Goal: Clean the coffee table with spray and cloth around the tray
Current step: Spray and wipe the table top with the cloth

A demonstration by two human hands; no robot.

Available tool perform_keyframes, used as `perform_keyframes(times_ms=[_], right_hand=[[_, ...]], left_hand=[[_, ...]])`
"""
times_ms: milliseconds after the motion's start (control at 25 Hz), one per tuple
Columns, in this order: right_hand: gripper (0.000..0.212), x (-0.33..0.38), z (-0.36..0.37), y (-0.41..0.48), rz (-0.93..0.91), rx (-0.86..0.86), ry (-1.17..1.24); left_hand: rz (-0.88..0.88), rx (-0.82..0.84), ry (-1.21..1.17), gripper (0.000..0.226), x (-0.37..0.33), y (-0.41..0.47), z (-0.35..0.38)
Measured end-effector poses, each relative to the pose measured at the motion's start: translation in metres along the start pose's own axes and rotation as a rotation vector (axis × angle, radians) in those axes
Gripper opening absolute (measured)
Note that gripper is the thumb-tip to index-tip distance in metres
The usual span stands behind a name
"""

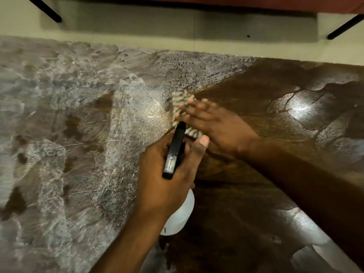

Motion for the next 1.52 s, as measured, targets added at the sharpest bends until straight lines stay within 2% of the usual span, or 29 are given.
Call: perform_keyframes(times_ms=[160,240,280,320,360,480,520,560,600,640,760,800,840,880,920,1000,1040,1080,1120,1160,1240,1280,1320,1360,1400,1480,1520], right_hand=[[0.072,-0.121,-0.015,-0.027,0.806,-0.177,0.215],[0.071,-0.134,-0.02,-0.023,1.038,-0.25,0.291],[0.07,-0.123,-0.021,-0.012,1.054,-0.243,0.308],[0.069,-0.103,-0.021,0.004,0.985,-0.214,0.298],[0.069,-0.077,-0.02,0.02,0.824,-0.177,0.271],[0.07,0.01,-0.012,0.055,-0.003,0.005,0.084],[0.072,0.017,-0.011,0.057,-0.195,0.055,0.025],[0.073,0.006,-0.012,0.058,-0.245,0.082,-0.003],[0.074,-0.013,-0.015,0.06,-0.145,0.098,0.012],[0.076,-0.036,-0.019,0.061,0.052,0.094,0.056],[0.074,-0.084,-0.037,0.059,0.684,-0.097,0.256],[0.073,-0.079,-0.04,0.064,0.795,-0.145,0.293],[0.074,-0.066,-0.041,0.073,0.808,-0.155,0.308],[0.075,-0.047,-0.039,0.082,0.716,-0.131,0.297],[0.076,-0.022,-0.036,0.088,0.52,-0.082,0.258],[0.074,0.026,-0.026,0.083,0.008,0.071,0.105],[0.073,0.029,-0.024,0.076,-0.164,0.115,0.036],[0.074,0.019,-0.023,0.071,-0.198,0.131,0.004],[0.074,0.001,-0.022,0.068,-0.08,0.133,0.024],[0.072,-0.018,-0.023,0.066,0.126,0.08,0.088],[0.074,-0.031,-0.028,0.059,0.58,-0.129,0.253],[0.075,-0.018,-0.028,0.058,0.745,-0.186,0.296],[0.076,0.003,-0.024,0.061,0.813,-0.189,0.317],[0.076,0.031,-0.018,0.064,0.763,-0.155,0.316],[0.076,0.063,-0.01,0.066,0.59,-0.105,0.278],[0.081,0.126,0.003,0.051,0.058,-0.004,0.155],[0.085,0.137,0.007,0.035,-0.166,0.0,0.092]], left_hand=[[-0.006,-0.016,-0.008,0.06,-0.002,0.007,-0.009],[-0.008,-0.016,-0.015,0.059,0.0,0.01,-0.013],[-0.007,-0.014,-0.02,0.056,0.002,0.011,-0.014],[-0.01,-0.01,-0.025,0.052,0.003,0.012,-0.016],[-0.017,-0.009,-0.029,0.049,0.004,0.012,-0.017],[-0.006,-0.012,-0.04,0.047,0.002,0.013,-0.023],[0.0,-0.015,-0.044,0.048,0.002,0.014,-0.025],[0.0,-0.024,-0.045,0.05,0.002,0.014,-0.028],[-0.002,-0.037,-0.039,0.053,0.002,0.013,-0.032],[-0.006,-0.044,-0.029,0.057,0.003,0.012,-0.035],[-0.019,-0.051,-0.03,0.062,0.008,0.008,-0.045],[-0.03,-0.054,-0.046,0.061,0.01,0.006,-0.047],[-0.047,-0.057,-0.063,0.059,0.013,0.004,-0.049],[-0.064,-0.061,-0.073,0.056,0.015,0.002,-0.051],[-0.074,-0.064,-0.071,0.051,0.017,0.0,-0.052],[-0.082,-0.066,-0.054,0.043,0.02,-0.005,-0.058],[-0.084,-0.066,-0.051,0.042,0.02,-0.007,-0.061],[-0.086,-0.068,-0.056,0.043,0.021,-0.009,-0.065],[-0.09,-0.072,-0.062,0.043,0.022,-0.012,-0.069],[-0.092,-0.077,-0.062,0.044,0.023,-0.015,-0.073],[-0.096,-0.076,-0.049,0.05,0.025,-0.021,-0.08],[-0.088,-0.073,-0.034,0.054,0.026,-0.025,-0.083],[-0.07,-0.07,-0.014,0.058,0.027,-0.028,-0.087],[-0.052,-0.07,0.008,0.061,0.029,-0.031,-0.09],[-0.039,-0.072,0.021,0.061,0.031,-0.034,-0.095],[-0.036,-0.057,0.009,0.05,0.034,-0.039,-0.101],[-0.043,-0.039,0.003,0.041,0.036,-0.041,-0.103]])
Point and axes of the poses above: each hand's wrist, its own y-axis towards the middle knuckle, its own z-axis out of the palm, x = y × z, the point moved 5 cm from there along y, towards the middle knuckle, and after that the axes turned 11 degrees about -y, right-handed, at the moved point
